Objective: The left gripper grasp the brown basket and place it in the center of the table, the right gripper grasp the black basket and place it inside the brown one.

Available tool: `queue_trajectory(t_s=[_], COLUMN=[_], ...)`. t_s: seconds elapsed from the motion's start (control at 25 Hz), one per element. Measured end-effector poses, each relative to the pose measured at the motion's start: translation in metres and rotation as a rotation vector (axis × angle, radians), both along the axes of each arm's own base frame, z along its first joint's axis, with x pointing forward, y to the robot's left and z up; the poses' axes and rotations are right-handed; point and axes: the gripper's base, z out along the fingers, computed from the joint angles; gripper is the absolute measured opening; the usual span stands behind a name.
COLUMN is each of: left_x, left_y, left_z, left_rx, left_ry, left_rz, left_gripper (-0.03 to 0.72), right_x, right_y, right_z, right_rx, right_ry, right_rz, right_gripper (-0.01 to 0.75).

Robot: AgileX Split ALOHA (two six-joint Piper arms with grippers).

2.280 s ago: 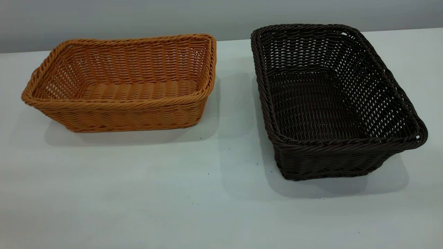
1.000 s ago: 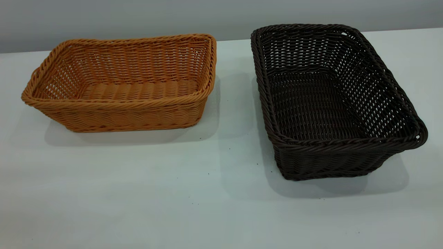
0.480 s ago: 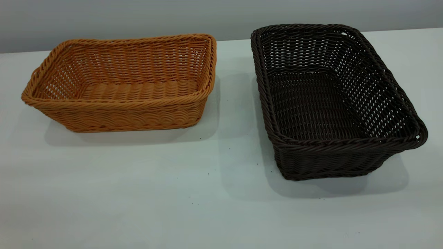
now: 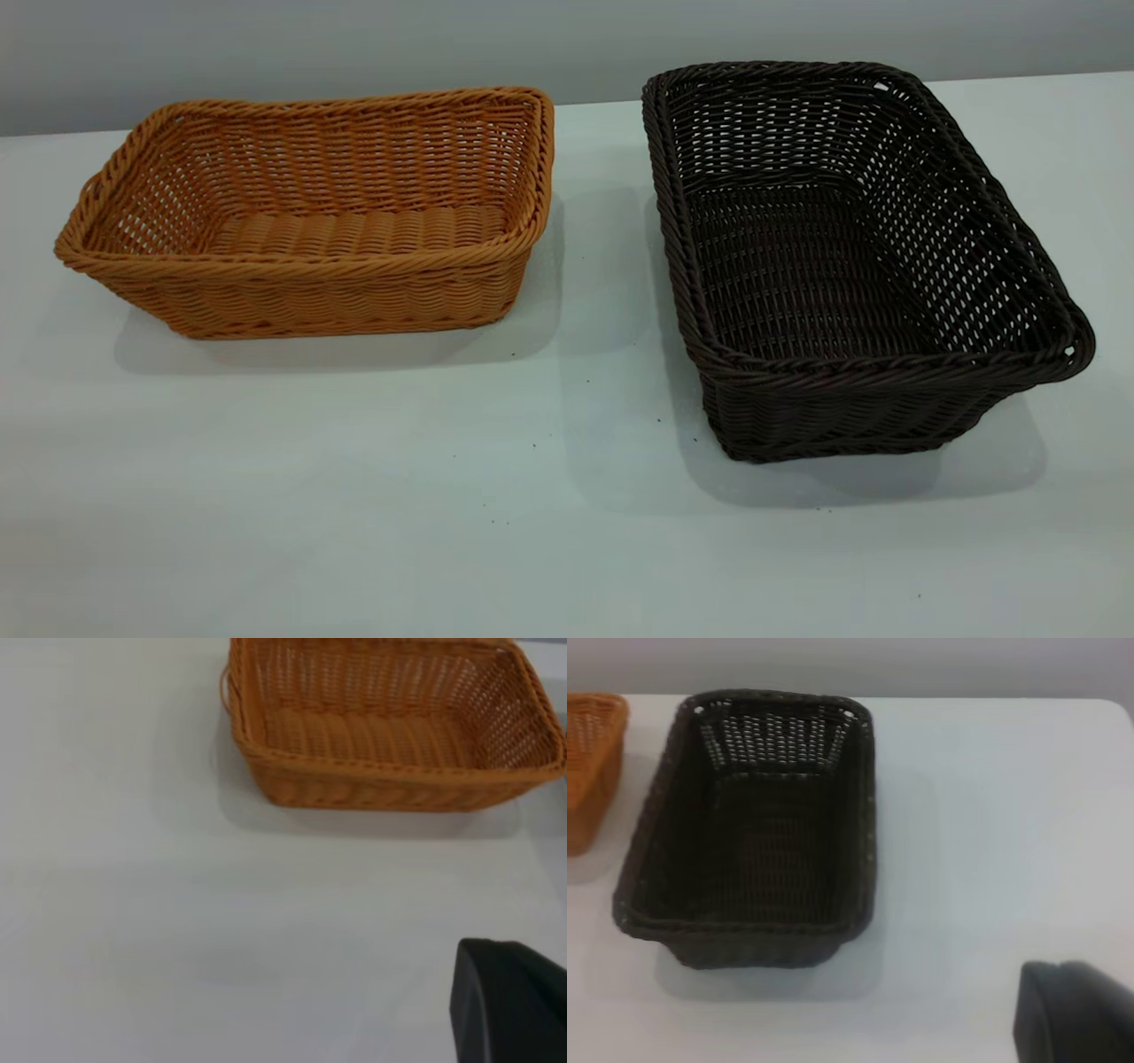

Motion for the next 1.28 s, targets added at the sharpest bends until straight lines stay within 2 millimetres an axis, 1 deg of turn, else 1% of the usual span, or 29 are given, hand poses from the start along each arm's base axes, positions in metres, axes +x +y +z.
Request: queue_trajectory(t_s=[0.16,0.24,0.32,0.4,0.48,0.6,0.64,0.72,0.8,0.84,0.92,1.04,1.2,1.28], left_x=[0.002,0.003,0.005,0.009,0.015,0.027,0.032,0.043,0.056,0.066,0.081,0.110,0.146,0.165], left_y=[-0.005,-0.008,-0.013,-0.016,-0.019,-0.020,-0.020,-0.017,-0.014,-0.012,-0.011,-0.008,-0.006,-0.006], left_z=[0.005,0.009,0.012,0.013,0.015,0.023,0.026,0.034,0.041,0.044,0.051,0.054,0.050,0.040], left_rx=[-0.042,-0.059,-0.067,-0.057,-0.045,-0.016,0.005,0.058,0.123,0.144,0.177,0.230,0.285,0.296], left_ry=[-0.058,-0.101,-0.126,-0.118,-0.115,-0.114,-0.116,-0.104,-0.091,-0.079,-0.073,-0.013,0.050,0.095], left_rz=[-0.035,-0.071,-0.126,-0.176,-0.222,-0.262,-0.270,-0.277,-0.278,-0.275,-0.283,-0.319,-0.375,-0.406], left_gripper=[-0.001,0.001,0.027,0.083,0.155,0.294,0.343,0.427,0.476,0.491,0.503,0.507,0.509,0.509], right_x=[0.000,0.000,0.000,0.003,0.008,0.018,0.022,0.030,0.039,0.043,0.052,0.065,0.084,0.094], right_y=[0.001,0.004,0.007,0.008,0.009,0.013,0.015,0.019,0.021,0.023,0.025,0.026,0.027,0.027], right_z=[0.000,0.000,0.001,0.002,0.003,0.005,0.006,0.009,0.012,0.014,0.018,0.022,0.026,0.025], right_rx=[0.012,0.030,0.042,0.052,0.082,0.156,0.192,0.261,0.332,0.368,0.441,0.546,0.690,0.753], right_ry=[0.001,-0.004,-0.010,0.006,0.028,0.072,0.086,0.102,0.109,0.111,0.105,0.108,0.122,0.156], right_rz=[0.008,0.031,0.059,0.081,0.094,0.127,0.143,0.173,0.195,0.208,0.219,0.215,0.202,0.187], right_gripper=[0.012,0.041,0.102,0.179,0.276,0.405,0.440,0.485,0.504,0.506,0.509,0.509,0.509,0.509])
